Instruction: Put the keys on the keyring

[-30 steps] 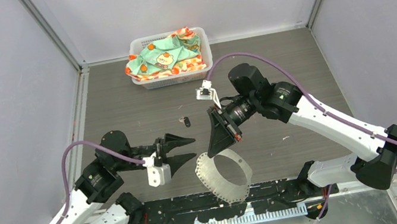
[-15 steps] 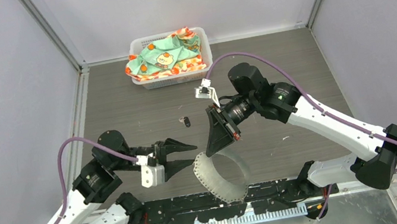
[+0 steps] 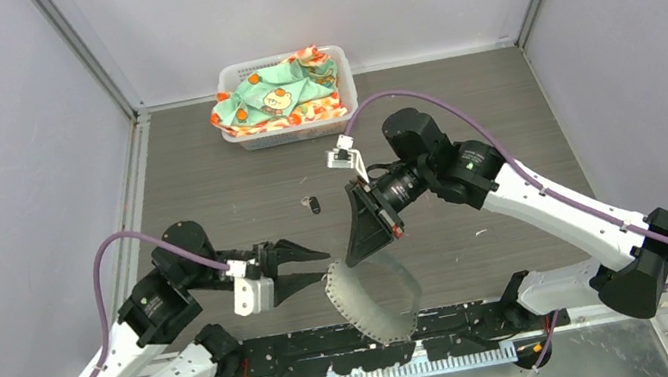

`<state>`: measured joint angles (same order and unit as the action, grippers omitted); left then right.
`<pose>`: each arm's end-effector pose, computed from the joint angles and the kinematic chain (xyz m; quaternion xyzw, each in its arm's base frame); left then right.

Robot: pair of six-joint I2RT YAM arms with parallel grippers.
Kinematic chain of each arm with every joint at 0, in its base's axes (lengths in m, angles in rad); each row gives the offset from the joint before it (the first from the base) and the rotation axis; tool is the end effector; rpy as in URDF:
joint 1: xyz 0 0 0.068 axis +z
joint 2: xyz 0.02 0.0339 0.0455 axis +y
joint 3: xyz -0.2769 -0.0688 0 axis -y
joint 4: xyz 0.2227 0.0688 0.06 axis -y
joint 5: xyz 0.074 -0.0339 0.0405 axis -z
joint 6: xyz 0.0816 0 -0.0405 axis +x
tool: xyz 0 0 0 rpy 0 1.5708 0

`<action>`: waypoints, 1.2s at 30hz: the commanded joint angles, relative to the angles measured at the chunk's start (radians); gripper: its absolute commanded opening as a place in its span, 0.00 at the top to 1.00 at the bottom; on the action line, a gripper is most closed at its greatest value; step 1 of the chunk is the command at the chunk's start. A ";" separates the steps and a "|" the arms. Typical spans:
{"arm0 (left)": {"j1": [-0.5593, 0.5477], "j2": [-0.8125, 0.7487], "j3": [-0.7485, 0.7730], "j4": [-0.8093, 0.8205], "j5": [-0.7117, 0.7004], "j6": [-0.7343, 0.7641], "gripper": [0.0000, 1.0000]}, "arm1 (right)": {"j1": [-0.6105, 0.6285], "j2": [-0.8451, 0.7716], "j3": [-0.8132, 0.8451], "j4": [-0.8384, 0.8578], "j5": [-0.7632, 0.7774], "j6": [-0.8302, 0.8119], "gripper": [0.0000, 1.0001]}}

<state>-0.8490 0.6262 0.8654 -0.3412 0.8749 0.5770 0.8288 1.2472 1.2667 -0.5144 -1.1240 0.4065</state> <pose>0.0346 -0.1340 0.3740 0.6545 0.3229 -0.3938 0.5588 0.1144 0.2337 0.3885 -0.4193 0.6533 0.6242 0.0884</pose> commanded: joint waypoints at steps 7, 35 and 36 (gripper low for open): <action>-0.015 0.018 0.059 0.020 0.075 -0.018 0.59 | 0.003 -0.008 0.003 0.041 0.016 0.014 0.99; -0.018 0.006 0.047 0.043 0.023 0.029 0.79 | 0.003 0.008 0.023 0.028 -0.011 0.019 0.99; -0.018 0.010 0.056 0.013 0.037 0.043 0.79 | 0.004 0.006 0.023 0.026 -0.010 0.018 0.99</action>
<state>-0.8631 0.6289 0.8806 -0.2840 0.8577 0.5880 0.8337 1.2594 1.2655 -0.5144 -1.1255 0.4149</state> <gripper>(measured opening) 0.216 0.025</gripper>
